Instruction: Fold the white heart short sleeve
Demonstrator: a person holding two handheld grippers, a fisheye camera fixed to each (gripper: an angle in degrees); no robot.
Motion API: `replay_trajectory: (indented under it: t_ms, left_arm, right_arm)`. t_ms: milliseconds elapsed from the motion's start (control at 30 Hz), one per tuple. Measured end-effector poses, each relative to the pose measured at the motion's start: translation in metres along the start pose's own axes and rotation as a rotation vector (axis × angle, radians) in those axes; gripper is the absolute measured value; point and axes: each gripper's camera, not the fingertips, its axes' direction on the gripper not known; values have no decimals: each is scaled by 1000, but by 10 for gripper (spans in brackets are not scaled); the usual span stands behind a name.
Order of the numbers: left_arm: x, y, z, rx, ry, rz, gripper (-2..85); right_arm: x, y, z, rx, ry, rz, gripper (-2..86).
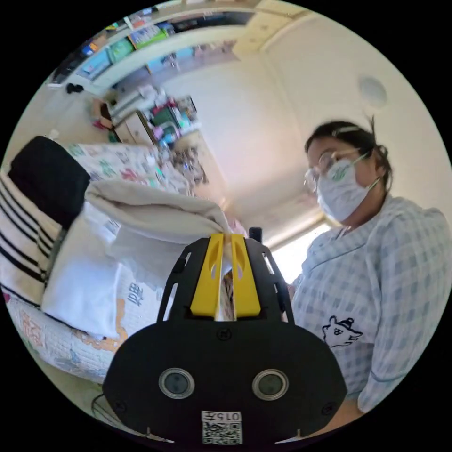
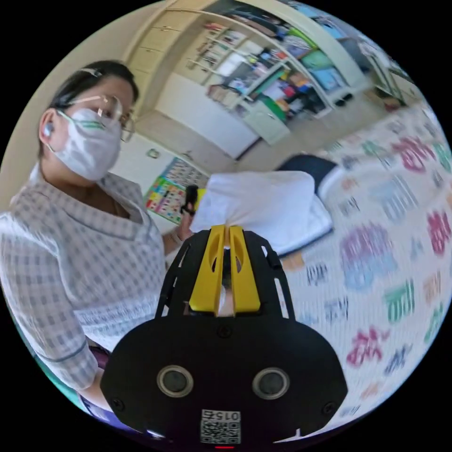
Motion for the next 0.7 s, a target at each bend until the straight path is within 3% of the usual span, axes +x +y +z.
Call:
replay_trajectory:
  t_ms: [167,267,433,533,700]
  left_arm:
    - [15,50,203,-548,62,16,9]
    - [3,102,303,-717,60,-35,10]
    - [0,145,400,-717,52,-13,-1]
    - [-2,139,446,-703,38,19,12]
    - [1,118,461,-745,5,53,74]
  right_arm:
    - [30,199,-26,-54,138,435,43]
    - [38,308,-47,49,216,692,83]
    - [18,420,-83,292,265,739,100]
    - [20,450,-87,289,350,682,124]
    - [49,477,-80,237,316,599,134]
